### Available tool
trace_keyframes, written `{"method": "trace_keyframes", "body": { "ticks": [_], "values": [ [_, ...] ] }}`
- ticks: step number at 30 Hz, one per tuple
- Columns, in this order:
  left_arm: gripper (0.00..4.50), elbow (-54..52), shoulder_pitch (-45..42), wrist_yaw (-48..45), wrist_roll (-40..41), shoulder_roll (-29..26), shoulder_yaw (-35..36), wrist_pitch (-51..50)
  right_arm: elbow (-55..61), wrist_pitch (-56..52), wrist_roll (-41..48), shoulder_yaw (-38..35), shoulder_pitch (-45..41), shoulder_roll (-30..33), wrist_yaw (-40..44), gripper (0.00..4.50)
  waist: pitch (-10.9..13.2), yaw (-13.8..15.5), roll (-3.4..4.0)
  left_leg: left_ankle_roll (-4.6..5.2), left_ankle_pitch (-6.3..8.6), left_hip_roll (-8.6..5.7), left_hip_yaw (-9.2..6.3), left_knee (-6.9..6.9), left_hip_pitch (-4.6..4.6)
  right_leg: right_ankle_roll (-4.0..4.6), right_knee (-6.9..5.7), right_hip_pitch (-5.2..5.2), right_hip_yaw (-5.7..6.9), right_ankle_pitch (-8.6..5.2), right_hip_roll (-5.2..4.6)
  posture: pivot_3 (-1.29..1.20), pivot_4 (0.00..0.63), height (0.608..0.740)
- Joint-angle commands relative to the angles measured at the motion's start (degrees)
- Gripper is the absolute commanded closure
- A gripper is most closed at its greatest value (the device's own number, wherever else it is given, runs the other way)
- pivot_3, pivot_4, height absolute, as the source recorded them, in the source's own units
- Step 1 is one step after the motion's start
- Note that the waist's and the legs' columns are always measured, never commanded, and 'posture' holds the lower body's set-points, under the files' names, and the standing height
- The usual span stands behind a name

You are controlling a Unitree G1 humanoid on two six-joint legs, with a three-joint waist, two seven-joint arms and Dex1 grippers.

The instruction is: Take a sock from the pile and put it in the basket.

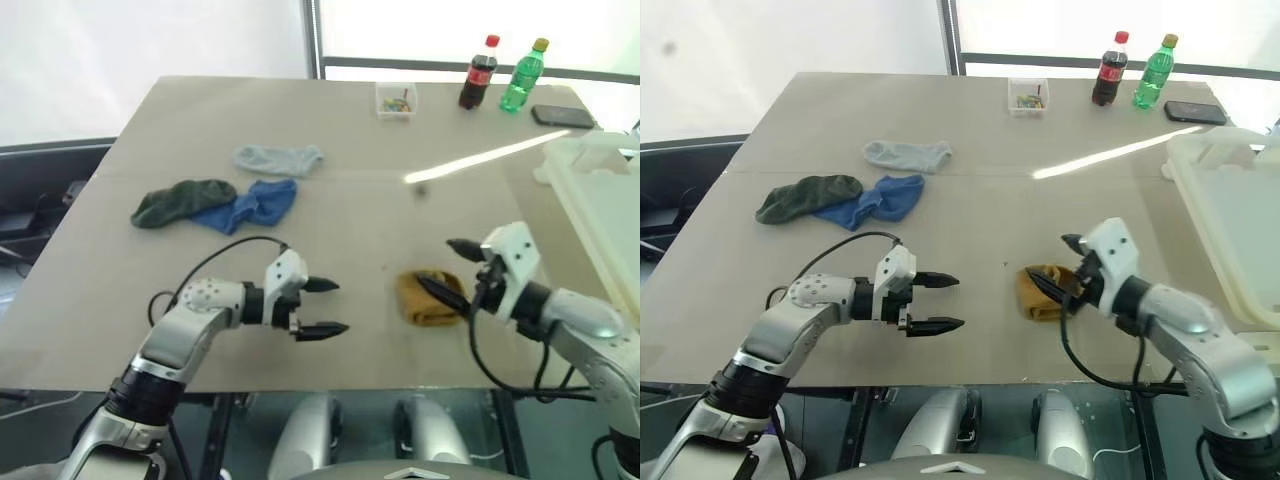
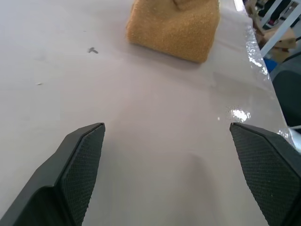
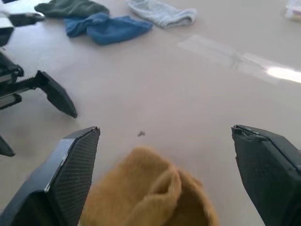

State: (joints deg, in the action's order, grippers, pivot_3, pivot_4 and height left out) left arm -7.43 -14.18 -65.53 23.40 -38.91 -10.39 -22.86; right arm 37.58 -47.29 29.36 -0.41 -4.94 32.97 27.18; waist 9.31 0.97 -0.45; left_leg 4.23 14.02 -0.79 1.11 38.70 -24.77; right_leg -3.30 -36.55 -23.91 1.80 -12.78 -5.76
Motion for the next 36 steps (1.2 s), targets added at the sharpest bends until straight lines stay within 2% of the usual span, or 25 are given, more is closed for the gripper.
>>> {"method": "trace_keyframes", "body": {
  "ticks": [1, 5, 8, 13, 18, 19, 20, 25, 27, 29, 33, 36],
  "values": [
    [0.0, -2.44, 1.16, -1.17, 0.54, -1.92, 3.62, 2.81, -2.95, -3.25, -3.98, 1.71, -0.19, 0.28, -4.31, 0.06, 0.0, 0.03, 0.01, 0.04, -0.02, -0.03, 0.01, -0.05, -0.02, 0.0, 0.06, -0.01, 0.01, 0.0, -0.03, 0.0, 0.15, 0.729],
    [0.0, -4.12, 2.88, -1.46, 1.97, -3.53, 6.3, 2.44, -6.52, -5.81, -5.46, 0.03, -0.11, -0.2, -6.86, 0.06, 0.0, -0.14, 0.01, 0.01, -0.05, -0.11, 0.05, -0.22, -0.04, -0.01, 0.24, -0.01, 0.0, 0.01, -0.06, 0.0, 0.15, 0.729],
    [0.0, -5.12, 3.89, -1.02, 2.23, -4.02, 7.46, 2.1, -8.46, -7.75, -4.41, -0.41, 0.56, 0.2, -5.73, 0.06, 0.0, -0.11, 0.02, 0.02, -0.04, -0.1, 0.05, -0.29, 0.0, -0.02, 0.25, 0.01, 0.04, 0.01, -0.04, 0.0, 0.15, 0.729],
    [0.0, -6.63, 4.34, -0.3, 4.03, -3.49, 8.95, 1.31, -8.7, -12.75, -0.78, 3.94, 3.4, 3.23, 0.39, 0.06, -0.03, -0.06, -0.02, 0.08, -0.02, -0.12, 0.02, -0.27, 0.09, -0.03, 0.27, 0.16, 0.12, 0.01, -0.01, 0.0, 0.15, 0.729],
    [0.0, -5.33, 3.29, 0.51, 3.67, -2.2, 10.15, 4.14, -9.8, -12.88, -0.51, 7.39, 3.51, 5.35, 3.4, 0.06, -0.25, -0.11, -0.27, 0.1, -0.01, -0.08, -0.01, -0.28, 0.24, -0.05, 0.32, 0.33, 0.34, 0.01, 0.15, 0.0, 0.15, 0.729],
    [0.0, -4.73, 2.9, 0.83, 3.49, -1.83, 10.36, 4.84, -10.21, -12.58, -0.83, 8.17, 3.25, 5.65, 3.92, 0.6, -0.28, -0.1, -0.31, 0.1, -0.01, -0.06, -0.01, -0.28, 0.26, -0.05, 0.32, 0.34, 0.35, 0.01, 0.18, 0.0, 0.15, 0.729],
    [0.0, -4.18, 2.48, 1.16, 3.12, -1.51, 10.43, 5.56, -10.67, -12.14, -1.3, 8.91, 2.98, 5.94, 4.36, 0.83, -0.35, -0.1, -0.41, 0.1, -0.01, -0.05, -0.01, -0.28, 0.26, -0.05, 0.32, 0.35, 0.36, 0.01, 0.19, 0.0, 0.15, 0.729],
    [0.0, -2.38, 0.79, 0.54, 2.44, -0.83, 9.95, 8.17, -13.12, -10.37, -3.1, 12.56, 1.57, 7.47, 7.58, 3.32, -0.76, -0.16, -0.8, 0.1, 0.0, -0.04, 0.01, -0.28, 0.38, -0.04, 0.32, 0.42, 0.32, 0.0, 0.26, 0.0, 0.15, 0.729],
    [0.0, -2.25, 0.41, 0.07, 2.79, -0.77, 9.79, 8.2, -13.69, -9.77, -3.32, 12.9, 1.27, 7.57, 8.3, 4.18, -0.82, -0.16, -0.89, 0.1, 0.0, -0.03, 0.01, -0.29, 0.43, -0.04, 0.35, 0.48, 0.32, 0.0, 0.24, 0.0, 0.15, 0.729],
    [0.0, -2.38, 0.11, -0.45, 3.23, -0.67, 9.5, 7.82, -14.09, -9.76, -2.91, 11.8, 0.95, 6.88, 8.23, 4.47, -0.82, -0.15, -0.88, 0.1, 0.01, 0.0, 0.01, -0.35, 0.77, -0.04, 0.49, 0.82, 0.33, 0.0, 0.22, 0.0, 0.15, 0.729],
    [0.0, -2.2, -0.72, -0.78, 3.52, 0.22, 8.99, 7.59, -14.29, -10.17, 0.39, 6.42, 1.08, 4.21, 8.0, 4.49, -0.84, -0.17, -0.89, 0.03, 0.09, 0.06, -0.04, -0.43, 1.02, -0.04, 0.66, 1.1, 0.22, -0.01, 0.19, 0.0, 0.15, 0.729],
    [0.0, 0.26, -3.04, 0.75, 3.64, 3.2, 9.03, 7.59, -13.23, -10.37, 8.72, -4.48, 0.04, -2.52, 6.53, 4.49, -0.73, -0.11, -0.74, 0.02, 0.09, 0.07, -0.12, -0.43, 0.99, -0.03, 0.65, 1.1, 0.2, 0.0, 0.18, 0.0, 0.15, 0.729]
  ]
}}
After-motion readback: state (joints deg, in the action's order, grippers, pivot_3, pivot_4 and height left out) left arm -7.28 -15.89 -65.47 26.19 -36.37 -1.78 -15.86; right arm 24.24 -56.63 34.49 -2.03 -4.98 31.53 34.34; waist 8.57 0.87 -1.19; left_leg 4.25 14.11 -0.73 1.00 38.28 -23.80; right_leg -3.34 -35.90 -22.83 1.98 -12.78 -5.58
